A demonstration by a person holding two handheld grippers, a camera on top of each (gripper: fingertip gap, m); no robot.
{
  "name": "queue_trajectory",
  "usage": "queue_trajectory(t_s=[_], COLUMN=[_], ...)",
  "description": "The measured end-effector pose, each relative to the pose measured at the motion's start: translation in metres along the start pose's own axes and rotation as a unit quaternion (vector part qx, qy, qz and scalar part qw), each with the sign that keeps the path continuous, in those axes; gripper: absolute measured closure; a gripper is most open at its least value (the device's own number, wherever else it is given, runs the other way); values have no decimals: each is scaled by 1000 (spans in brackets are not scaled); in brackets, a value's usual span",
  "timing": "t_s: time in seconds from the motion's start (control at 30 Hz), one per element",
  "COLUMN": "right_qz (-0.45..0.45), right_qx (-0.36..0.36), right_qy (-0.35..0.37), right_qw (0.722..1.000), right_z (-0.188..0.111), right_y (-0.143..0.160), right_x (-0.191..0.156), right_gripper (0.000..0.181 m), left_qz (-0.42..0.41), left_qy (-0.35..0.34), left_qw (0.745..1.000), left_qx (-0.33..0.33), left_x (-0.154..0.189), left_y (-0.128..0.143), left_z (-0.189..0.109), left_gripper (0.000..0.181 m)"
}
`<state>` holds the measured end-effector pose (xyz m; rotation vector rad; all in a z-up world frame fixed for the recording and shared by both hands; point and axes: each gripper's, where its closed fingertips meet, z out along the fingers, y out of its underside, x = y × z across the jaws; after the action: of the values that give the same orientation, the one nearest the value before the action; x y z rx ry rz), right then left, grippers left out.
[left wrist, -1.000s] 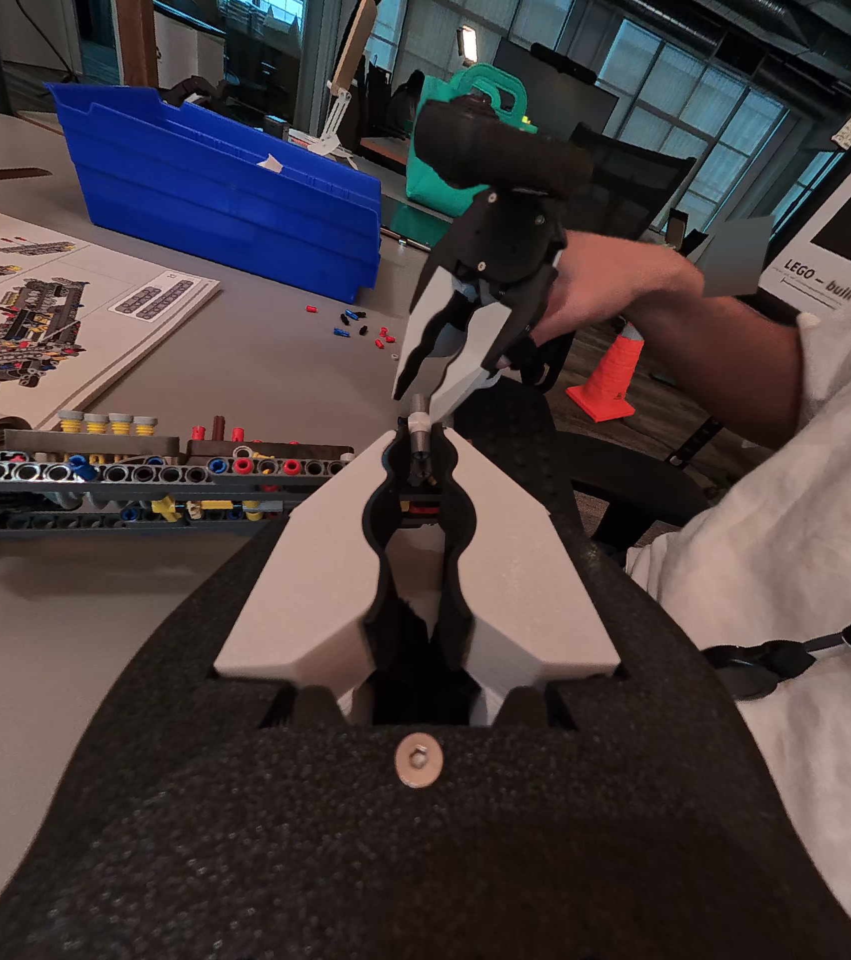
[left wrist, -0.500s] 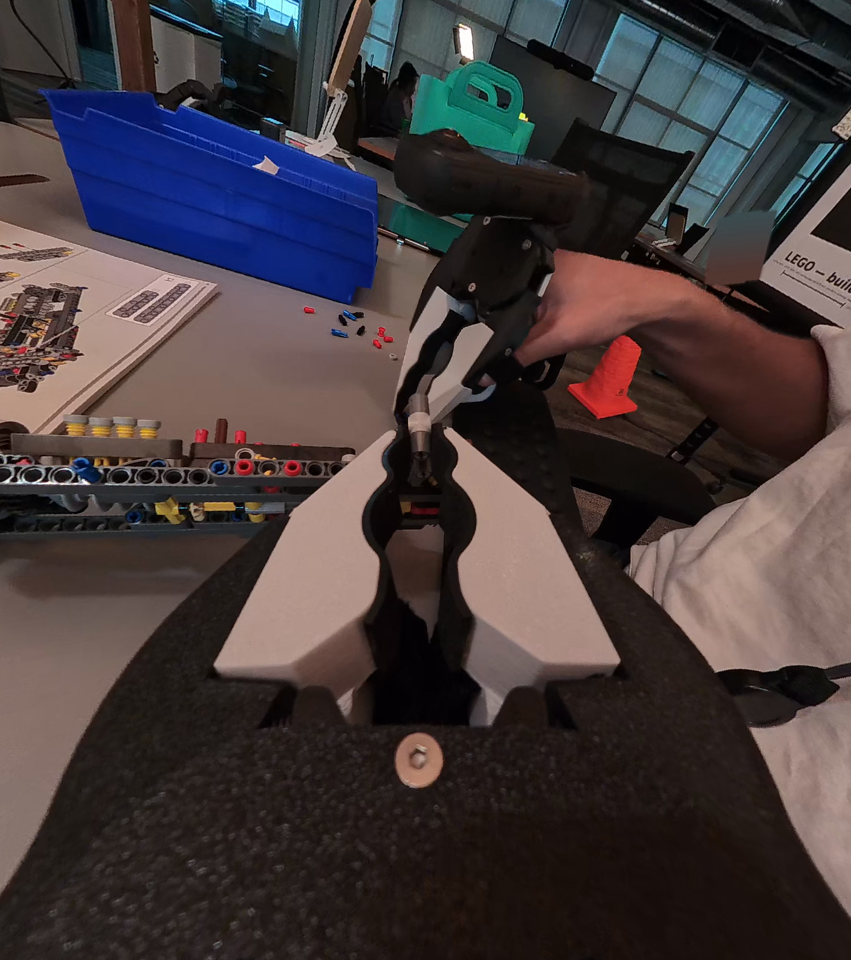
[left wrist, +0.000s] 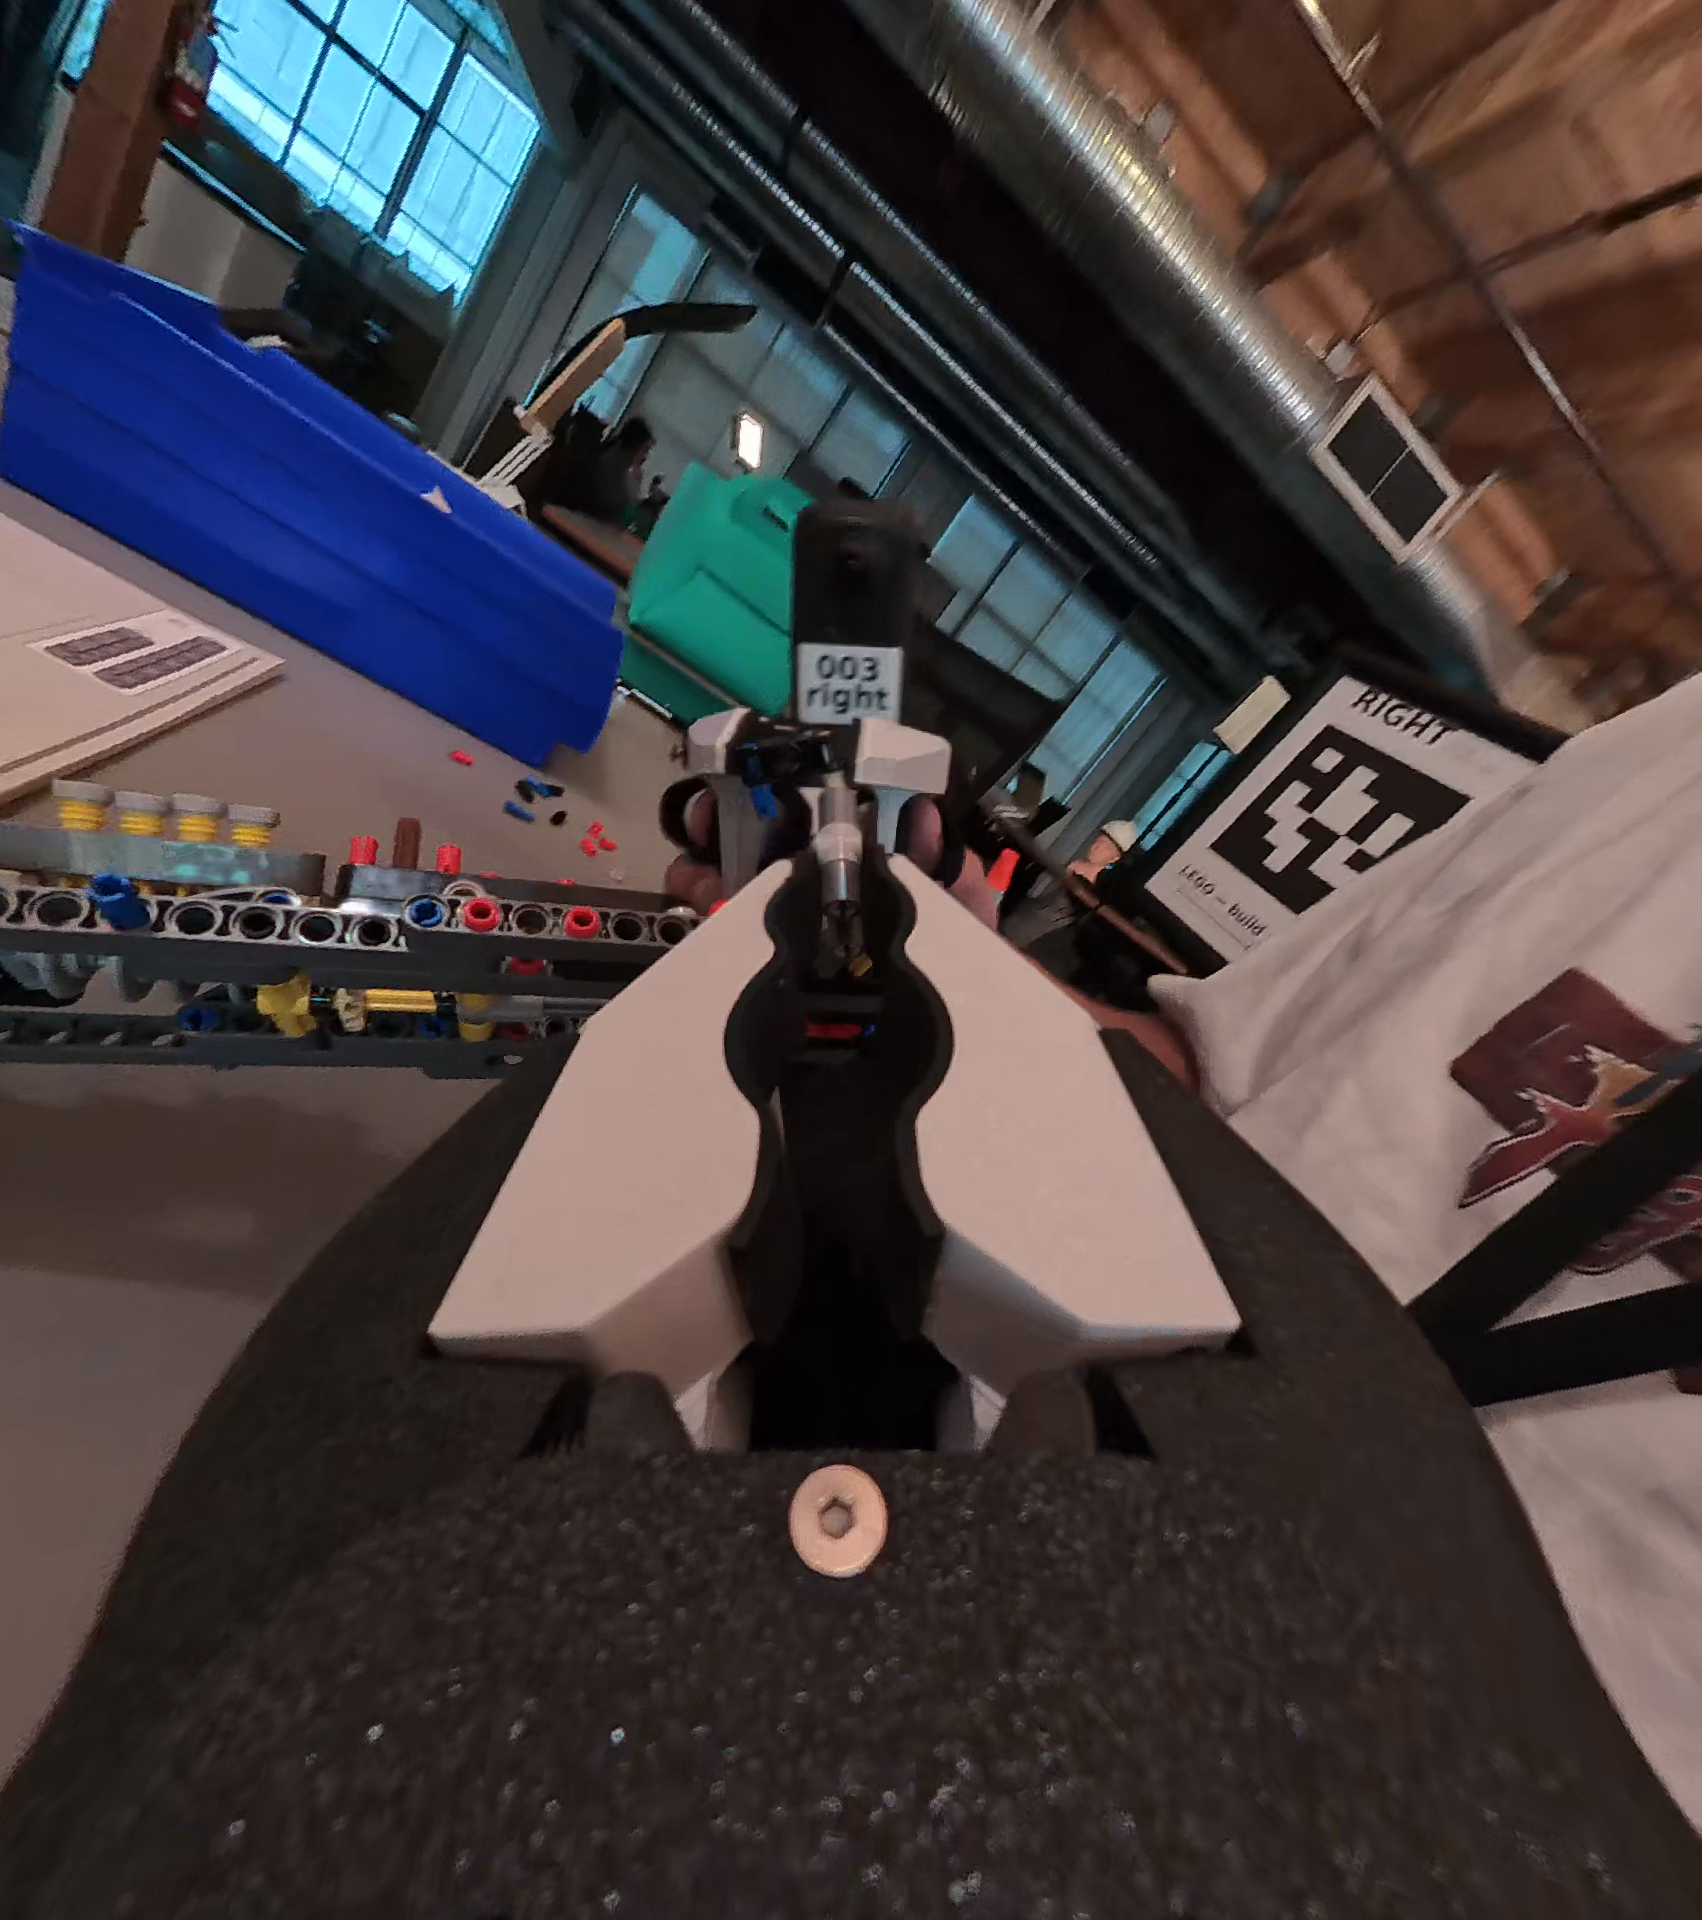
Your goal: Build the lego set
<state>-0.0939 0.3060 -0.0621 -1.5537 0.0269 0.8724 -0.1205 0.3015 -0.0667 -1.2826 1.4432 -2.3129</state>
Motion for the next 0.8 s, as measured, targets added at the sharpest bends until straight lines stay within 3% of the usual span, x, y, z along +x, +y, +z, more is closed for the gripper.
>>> queue_trajectory(t_s=[0.23,0.8], right_qz=[79,84], right_qx=[4,-76], right_qy=[-61,-75], right_qw=[995,991], right_z=[16,15], right_y=[6,22], right_x=[-8,-7], right_gripper=[159,158], left_qz=[7,18], left_qy=[1,-21], left_qw=[1000,999], left_qx=[-4,-21], left_x=[2,-4], left_y=[1,7], left_z=[1,1], left_gripper=[176,176])
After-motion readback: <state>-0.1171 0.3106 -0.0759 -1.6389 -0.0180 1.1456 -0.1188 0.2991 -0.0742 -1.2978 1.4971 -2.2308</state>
